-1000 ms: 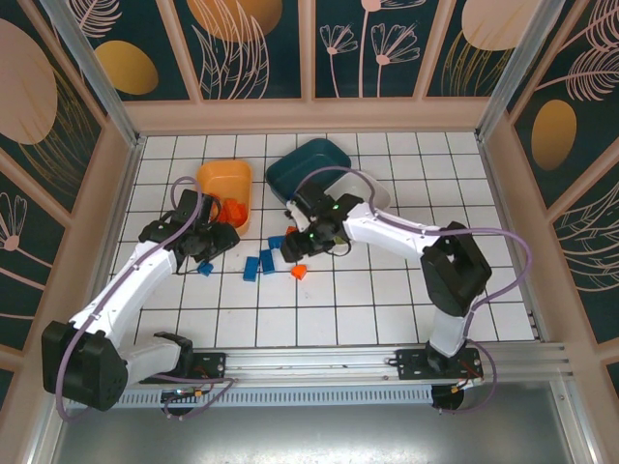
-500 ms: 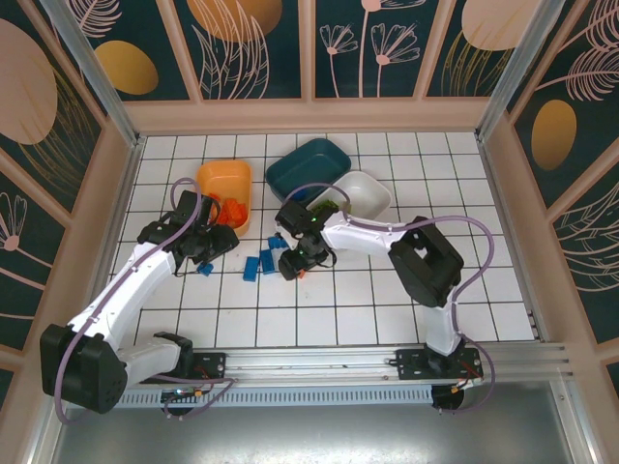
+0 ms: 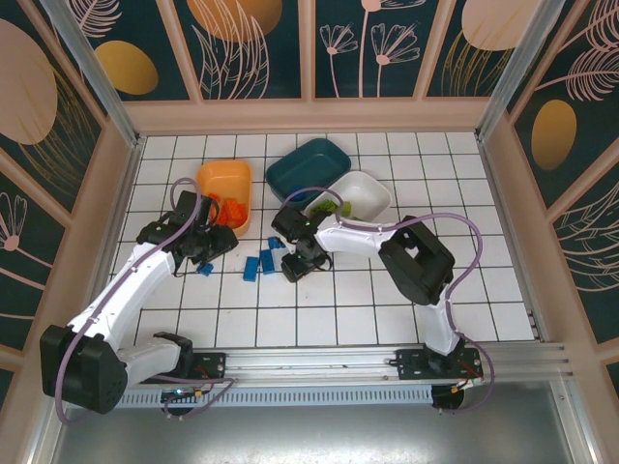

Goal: Sort the legos into containers by color

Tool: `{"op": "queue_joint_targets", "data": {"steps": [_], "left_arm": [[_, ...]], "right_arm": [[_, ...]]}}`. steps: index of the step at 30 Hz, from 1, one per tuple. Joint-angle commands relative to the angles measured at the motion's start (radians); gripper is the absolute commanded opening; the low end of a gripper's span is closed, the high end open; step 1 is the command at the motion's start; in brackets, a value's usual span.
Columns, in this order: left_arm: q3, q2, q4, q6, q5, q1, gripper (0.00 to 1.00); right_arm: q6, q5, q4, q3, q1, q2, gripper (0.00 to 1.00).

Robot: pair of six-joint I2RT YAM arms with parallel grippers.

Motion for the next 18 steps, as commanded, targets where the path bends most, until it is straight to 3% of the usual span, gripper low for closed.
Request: {"op": "queue_joint_targets", "data": {"steps": [1, 4, 8, 13, 18], "left_arm": [[-0.007, -0.004, -0.033, 0.025, -0.014, 0.012, 0.48], [0.009, 0.003, -0.034, 0.025, -0.029, 0.024, 0.49], [0.068, 0.001, -0.041, 0.014, -0.056, 0.037, 0.49], [0.11, -0.037, -0.055, -0.013, -0.095, 0.043, 0.49], [0.087, -0.133, -0.013, -0.061, -0.098, 0.042, 0.49]], "right_arm": [[0.014, 0.044, 0.011, 0.039, 0.004, 0.042, 0.42], [0.026, 0.042, 0.017, 0.043, 0.004, 0.02, 0.33], [0.069, -0.018, 0.038, 0.051, -0.022, -0.054, 0.31], [0.195, -0.248, 0.178, 0.085, -0.114, -0.126, 0.3], [0.383, -0.465, 0.386, 0.171, -0.178, -0.052, 0.3]]}}
